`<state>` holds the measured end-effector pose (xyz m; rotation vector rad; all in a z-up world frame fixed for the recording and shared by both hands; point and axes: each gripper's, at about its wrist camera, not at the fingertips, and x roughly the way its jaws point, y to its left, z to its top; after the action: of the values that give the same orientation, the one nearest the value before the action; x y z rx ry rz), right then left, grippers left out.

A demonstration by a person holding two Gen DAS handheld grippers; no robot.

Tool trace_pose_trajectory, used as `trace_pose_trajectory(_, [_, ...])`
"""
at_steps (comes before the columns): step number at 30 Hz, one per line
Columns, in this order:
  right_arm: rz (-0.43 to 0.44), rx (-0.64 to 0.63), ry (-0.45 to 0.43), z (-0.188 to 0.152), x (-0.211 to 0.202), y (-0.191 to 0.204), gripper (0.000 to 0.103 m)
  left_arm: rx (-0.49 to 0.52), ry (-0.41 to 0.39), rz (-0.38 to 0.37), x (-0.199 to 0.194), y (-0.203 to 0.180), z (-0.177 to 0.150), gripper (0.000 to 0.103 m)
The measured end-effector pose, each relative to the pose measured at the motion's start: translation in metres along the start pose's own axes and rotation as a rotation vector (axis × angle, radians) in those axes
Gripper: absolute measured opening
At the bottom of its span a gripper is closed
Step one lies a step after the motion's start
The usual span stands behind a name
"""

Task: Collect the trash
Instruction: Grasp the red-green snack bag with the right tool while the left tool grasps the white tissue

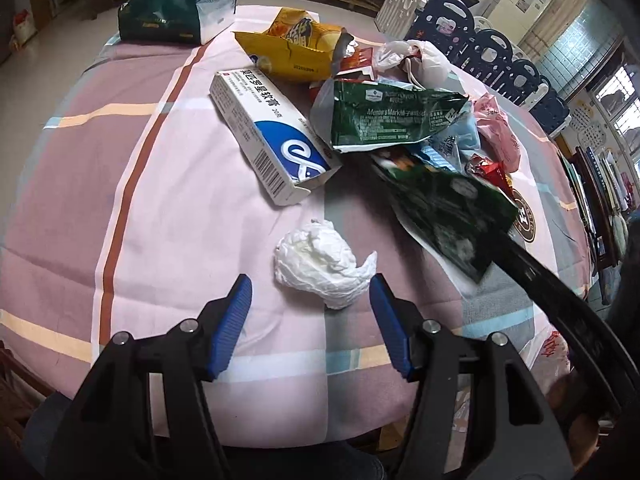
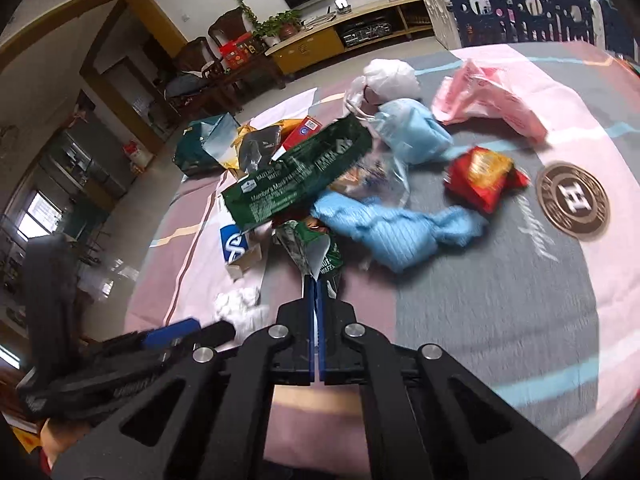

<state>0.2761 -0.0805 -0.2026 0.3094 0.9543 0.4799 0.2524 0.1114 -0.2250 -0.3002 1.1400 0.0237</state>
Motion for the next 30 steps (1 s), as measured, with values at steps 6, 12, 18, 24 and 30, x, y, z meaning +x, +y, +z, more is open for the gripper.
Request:
trace_pose_trajectory(6, [-0.096, 0.037, -0.015, -0.036, -0.056, -0.031, 0.002, 0.002, -0.001, 0.030, 0.000, -0.003, -0.001, 0.061])
trace_pose_trajectory(12, [-0.077, 0.091, 0.028, -0.057, -0.067, -0.052, 0.020, 0.045, 0.014, 0.063, 0.005, -0.012, -0.001, 0.061])
trace_pose_trajectory(18, [-0.109, 0.068, -0.005, -0.050, -0.065, -0.038, 0.068, 0.037, 0.022, 0.072, 0.006, -0.009, -0.001, 0.061])
trace_pose_trajectory(24, [-0.164, 0.047, 0.010, -0.035, -0.041, -0.037, 0.064, 0.071, 0.029, 0.092, 0.009, -0.016, -0.002, 0.061])
trace_pose_trajectory(30, [-0.153, -0.004, 0.063, -0.045, -0.033, -0.025, 0.007, 0.085, 0.055, 0.055, 0.013, -0.019, -0.001, 0.062])
